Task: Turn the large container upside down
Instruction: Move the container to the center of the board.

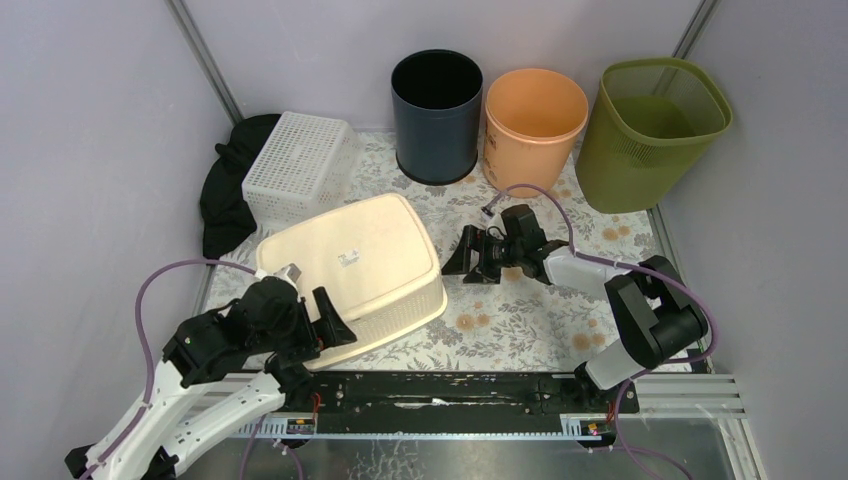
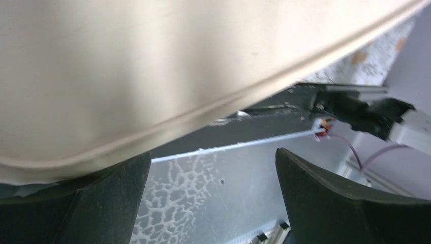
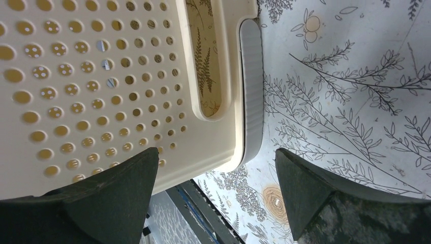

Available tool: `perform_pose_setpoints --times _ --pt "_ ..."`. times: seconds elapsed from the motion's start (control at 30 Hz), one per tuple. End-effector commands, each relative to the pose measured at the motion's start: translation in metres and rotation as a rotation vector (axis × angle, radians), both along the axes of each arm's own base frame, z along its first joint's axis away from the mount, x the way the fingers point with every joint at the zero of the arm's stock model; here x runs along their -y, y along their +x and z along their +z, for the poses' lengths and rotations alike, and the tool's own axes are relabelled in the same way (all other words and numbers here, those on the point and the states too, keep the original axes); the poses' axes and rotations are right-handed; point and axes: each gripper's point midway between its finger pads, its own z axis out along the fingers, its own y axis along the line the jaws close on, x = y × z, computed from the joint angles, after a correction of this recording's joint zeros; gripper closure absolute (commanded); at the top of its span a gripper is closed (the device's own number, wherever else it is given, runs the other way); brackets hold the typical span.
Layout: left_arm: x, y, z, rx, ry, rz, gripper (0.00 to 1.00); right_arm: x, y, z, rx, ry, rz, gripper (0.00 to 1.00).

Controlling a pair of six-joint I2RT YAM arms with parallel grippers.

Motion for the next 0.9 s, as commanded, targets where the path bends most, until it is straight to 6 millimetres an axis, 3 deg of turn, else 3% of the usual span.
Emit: perform_pose_setpoints --times 0.0,0.2,0.87 --pt "-0.032 0.015 -0.022 0.033 0.157 0.144 0.00 -0.013 0.010 0.022 0.057 0.043 0.037 0.08" --pt "-0.039 0.029 -0.031 0.061 0.192 0.234 0.00 -0.014 0.012 0.024 0.054 0.048 0.038 0.08" --pt "-0.030 0.077 -0.015 0.115 0.294 0.344 0.00 -0.032 0.015 0.040 0.055 0.086 0.103 0.08"
